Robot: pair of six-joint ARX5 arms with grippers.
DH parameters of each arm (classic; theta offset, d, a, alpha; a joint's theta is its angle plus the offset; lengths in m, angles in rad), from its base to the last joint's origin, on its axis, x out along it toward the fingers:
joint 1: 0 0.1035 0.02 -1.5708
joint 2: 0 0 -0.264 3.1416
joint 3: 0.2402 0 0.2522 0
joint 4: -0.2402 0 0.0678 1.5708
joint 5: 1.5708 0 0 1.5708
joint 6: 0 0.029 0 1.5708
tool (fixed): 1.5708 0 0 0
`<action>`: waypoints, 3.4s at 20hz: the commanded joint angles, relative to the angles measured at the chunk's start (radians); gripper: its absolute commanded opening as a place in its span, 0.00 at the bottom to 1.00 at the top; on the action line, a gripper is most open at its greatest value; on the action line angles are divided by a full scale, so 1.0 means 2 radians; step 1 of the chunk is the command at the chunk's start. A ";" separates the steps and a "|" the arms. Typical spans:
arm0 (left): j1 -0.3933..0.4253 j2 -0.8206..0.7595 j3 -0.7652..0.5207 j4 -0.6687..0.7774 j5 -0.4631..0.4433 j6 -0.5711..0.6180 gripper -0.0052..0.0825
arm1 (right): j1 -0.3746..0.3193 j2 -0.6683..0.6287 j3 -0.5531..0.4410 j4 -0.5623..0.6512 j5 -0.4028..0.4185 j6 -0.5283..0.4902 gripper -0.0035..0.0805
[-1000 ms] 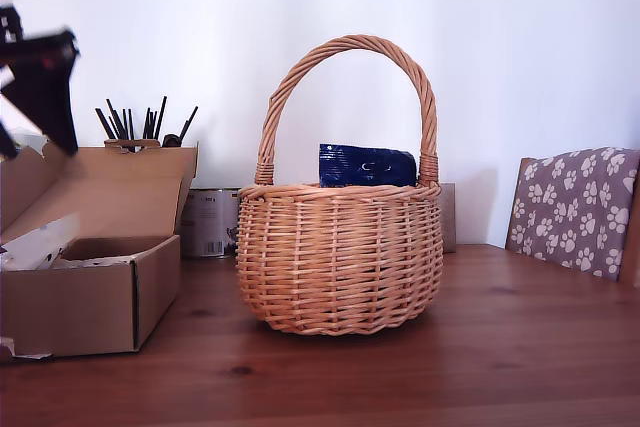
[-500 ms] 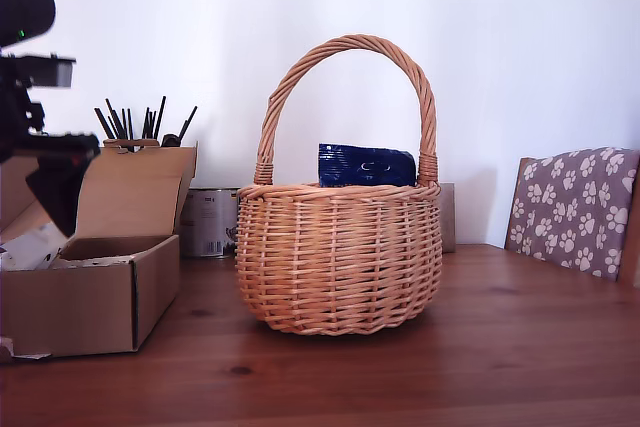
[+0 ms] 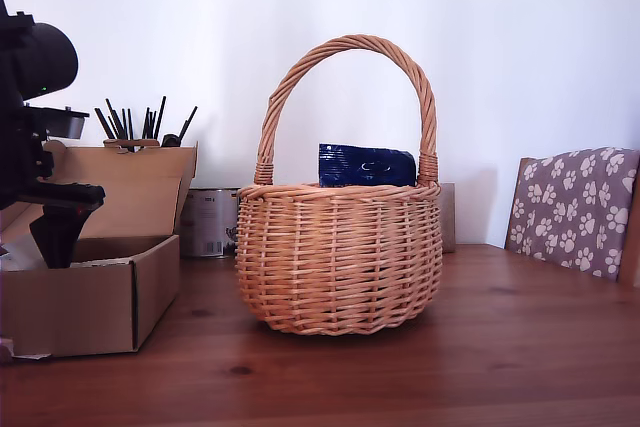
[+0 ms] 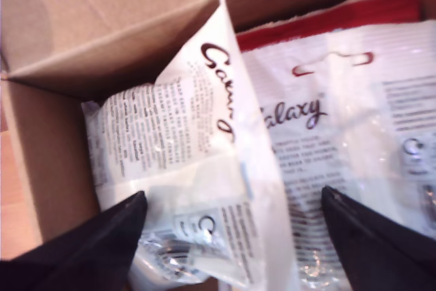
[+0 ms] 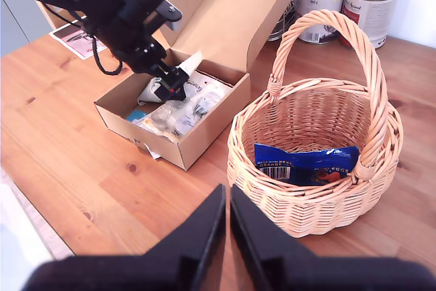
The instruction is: Move the bags of Easter eggs from the cardboard box on the left into the woven basket on the right side.
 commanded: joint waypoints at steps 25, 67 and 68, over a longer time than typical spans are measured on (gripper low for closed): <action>0.008 0.003 0.130 -0.162 0.076 0.009 0.03 | 0.002 -0.003 0.000 0.003 0.006 0.000 0.03; -0.245 0.009 0.130 0.100 0.174 0.039 0.16 | 0.002 -0.004 0.000 -0.001 0.022 0.000 0.03; -0.245 0.009 0.130 0.097 0.162 0.039 0.32 | 0.002 -0.004 0.000 -0.001 0.023 0.000 0.03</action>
